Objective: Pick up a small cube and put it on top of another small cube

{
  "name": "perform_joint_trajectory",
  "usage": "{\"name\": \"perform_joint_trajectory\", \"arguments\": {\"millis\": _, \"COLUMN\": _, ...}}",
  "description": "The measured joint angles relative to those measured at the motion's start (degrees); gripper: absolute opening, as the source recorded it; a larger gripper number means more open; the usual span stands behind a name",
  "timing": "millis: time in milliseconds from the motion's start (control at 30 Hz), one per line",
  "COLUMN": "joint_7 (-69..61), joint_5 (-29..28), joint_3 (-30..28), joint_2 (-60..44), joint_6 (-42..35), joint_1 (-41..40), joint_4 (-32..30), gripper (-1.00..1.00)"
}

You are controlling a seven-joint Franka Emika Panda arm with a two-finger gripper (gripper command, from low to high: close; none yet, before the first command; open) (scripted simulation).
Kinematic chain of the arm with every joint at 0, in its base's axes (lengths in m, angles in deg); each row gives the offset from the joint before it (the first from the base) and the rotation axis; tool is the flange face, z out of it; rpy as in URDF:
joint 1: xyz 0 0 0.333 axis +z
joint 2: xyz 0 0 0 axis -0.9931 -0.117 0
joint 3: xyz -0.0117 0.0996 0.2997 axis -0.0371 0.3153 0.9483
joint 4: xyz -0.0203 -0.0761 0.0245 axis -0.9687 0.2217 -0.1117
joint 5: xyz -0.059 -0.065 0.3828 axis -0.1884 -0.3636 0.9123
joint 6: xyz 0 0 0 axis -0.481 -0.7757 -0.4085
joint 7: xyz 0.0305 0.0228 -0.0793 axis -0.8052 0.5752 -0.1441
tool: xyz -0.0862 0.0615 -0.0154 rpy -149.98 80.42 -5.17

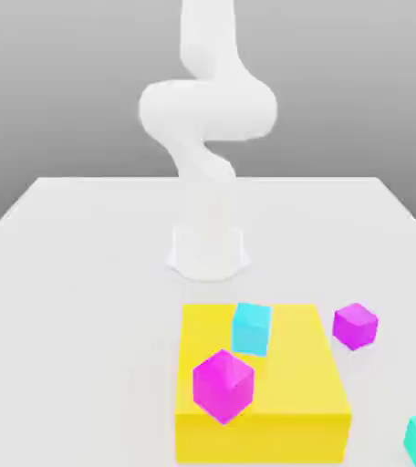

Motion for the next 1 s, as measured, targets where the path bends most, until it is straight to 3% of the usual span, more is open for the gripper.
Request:
{"name": "perform_joint_trajectory", "arguments": {"millis": 367, "joint_7": -25.9, "joint_5": 7.8, "joint_3": -4.3, "joint_2": -23.4, "joint_6": 4.8, "joint_1": 14.3, "joint_4": 2.4, "gripper": 0.00}}
{"name": "perform_joint_trajectory", "arguments": {"millis": 600, "joint_7": -40.8, "joint_5": 10.7, "joint_3": -2.3, "joint_2": -37.8, "joint_6": 8.0, "joint_1": 19.5, "joint_4": 3.8, "gripper": 0.00}}
{"name": "perform_joint_trajectory", "arguments": {"millis": 800, "joint_7": -50.4, "joint_5": 8.7, "joint_3": -0.2, "joint_2": -49.7, "joint_6": 11.3, "joint_1": 22.8, "joint_4": 4.9, "gripper": 0.00}}
{"name": "perform_joint_trajectory", "arguments": {"millis": 1000, "joint_7": -56.7, "joint_5": 1.8, "joint_3": 1.3, "joint_2": -60.8, "joint_6": 14.8, "joint_1": 25.9, "joint_4": 5.8, "gripper": 0.00}}
